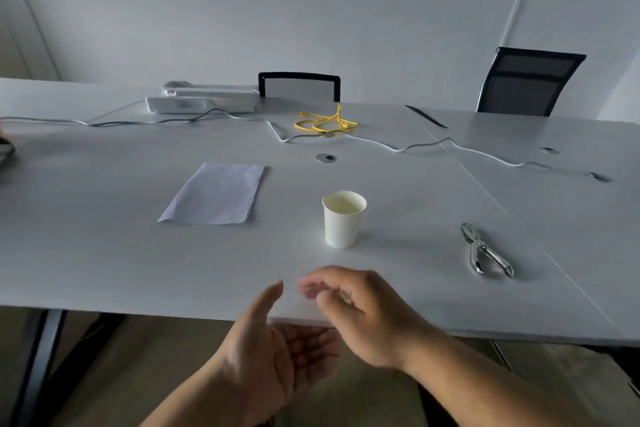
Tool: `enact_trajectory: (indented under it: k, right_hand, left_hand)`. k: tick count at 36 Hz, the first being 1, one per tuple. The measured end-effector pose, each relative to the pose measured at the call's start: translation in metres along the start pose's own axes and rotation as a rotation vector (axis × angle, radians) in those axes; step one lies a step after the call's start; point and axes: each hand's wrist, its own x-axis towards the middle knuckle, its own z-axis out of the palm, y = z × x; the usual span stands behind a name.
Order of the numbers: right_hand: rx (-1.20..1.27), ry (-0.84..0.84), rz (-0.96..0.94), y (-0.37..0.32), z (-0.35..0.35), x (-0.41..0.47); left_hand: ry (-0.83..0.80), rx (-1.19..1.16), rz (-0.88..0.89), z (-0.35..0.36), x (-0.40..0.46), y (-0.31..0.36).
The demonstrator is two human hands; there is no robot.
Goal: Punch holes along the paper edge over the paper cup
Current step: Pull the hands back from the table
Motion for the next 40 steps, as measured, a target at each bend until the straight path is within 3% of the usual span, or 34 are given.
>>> enact_trajectory:
  k: [8, 12, 20, 23, 25, 27, 29, 31, 33, 40]
  right_hand:
    - [-0.439, -0.163, 0.004, 0.024, 0.016, 0.053]
    - [-0.377, -0.151, -0.025, 0.024, 0.024, 0.033]
    - [-0.179, -0.328, -0.165, 0.004, 0.025, -0.019]
    - [0.005, -0.242, -0.051, 0.002, 0.014, -0.022]
    - [0.041, -0.050, -0.020, 0.008, 0.003, -0.014]
    - [-0.010, 0.141, 0.058, 0.021, -0.009, -0.002]
    - [-0.162, 0.185, 0.188, 0.032, -0.020, 0.005]
    - [-0.302, 0.137, 0.258, 0.040, -0.020, 0.003]
    - [-0.348, 0.099, 0.198, 0.037, -0.010, -0.007]
    - [-0.095, -0.185, -0.031, -0.015, 0.012, -0.041]
  left_hand:
    - [0.038, -0.033, 0.009, -0.005, -0.006, 0.003]
    - [0.041, -0.021, 0.015, -0.006, -0.008, 0.004]
    - [0.012, 0.018, -0.004, -0.004, -0.013, 0.003]
    - [0.028, -0.007, -0.002, -0.002, -0.014, 0.003]
    - [0.057, -0.045, -0.005, 0.000, -0.015, 0.002]
    - [0.064, -0.065, -0.015, -0.001, -0.014, 0.001]
    - [0.070, -0.049, -0.026, 0.000, -0.015, -0.001]
    - [0.070, -0.042, -0.039, -0.001, -0.016, -0.003]
    - [0.074, -0.030, -0.046, -0.001, -0.017, -0.004]
    - [-0.024, -0.035, -0.034, 0.003, -0.021, -0.002]
